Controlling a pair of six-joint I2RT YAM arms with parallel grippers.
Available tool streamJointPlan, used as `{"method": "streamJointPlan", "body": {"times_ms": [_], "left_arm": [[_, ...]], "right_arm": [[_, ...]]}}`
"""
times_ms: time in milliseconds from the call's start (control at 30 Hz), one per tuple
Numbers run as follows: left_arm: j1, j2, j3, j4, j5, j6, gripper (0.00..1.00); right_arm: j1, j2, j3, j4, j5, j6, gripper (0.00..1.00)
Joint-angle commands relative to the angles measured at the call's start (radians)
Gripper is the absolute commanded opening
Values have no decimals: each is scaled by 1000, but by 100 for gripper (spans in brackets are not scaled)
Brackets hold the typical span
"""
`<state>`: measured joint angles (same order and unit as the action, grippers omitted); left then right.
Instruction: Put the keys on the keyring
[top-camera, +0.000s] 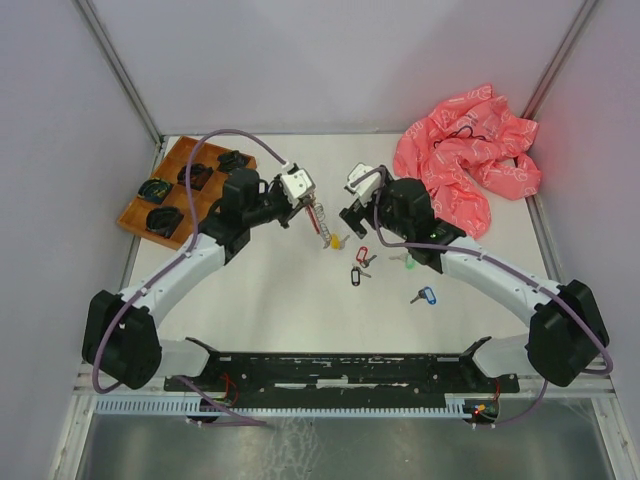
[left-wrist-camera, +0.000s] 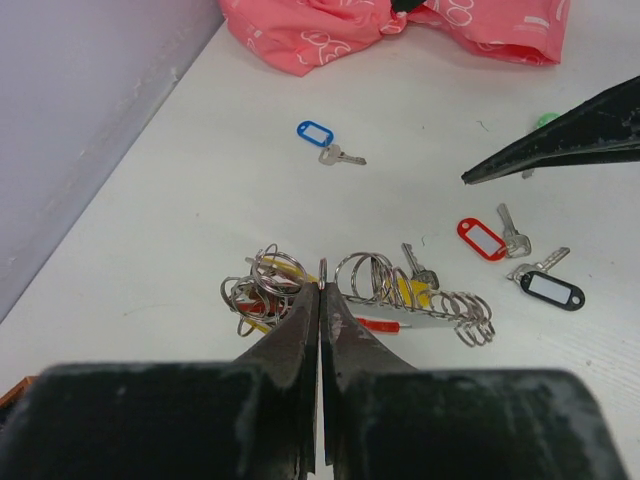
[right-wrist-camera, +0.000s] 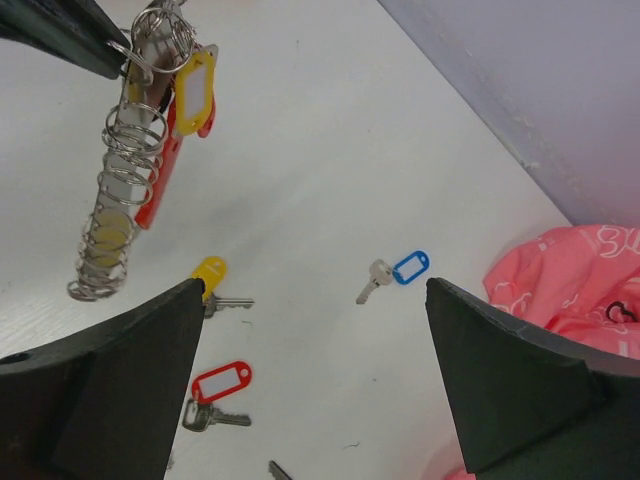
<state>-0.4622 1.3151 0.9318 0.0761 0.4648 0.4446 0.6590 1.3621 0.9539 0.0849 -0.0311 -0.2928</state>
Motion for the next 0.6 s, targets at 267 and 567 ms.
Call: {"method": "streamJointPlan", "body": {"times_ms": [267,567], "left_arm": [[23,18,260,-298,97,153,3],[21,-92,259,-317,126,117,3]], "right_arm": [[-65,-58,162,-119,-332,-180,95],[-95,-44,275,-210,-597,-174,90]]}}
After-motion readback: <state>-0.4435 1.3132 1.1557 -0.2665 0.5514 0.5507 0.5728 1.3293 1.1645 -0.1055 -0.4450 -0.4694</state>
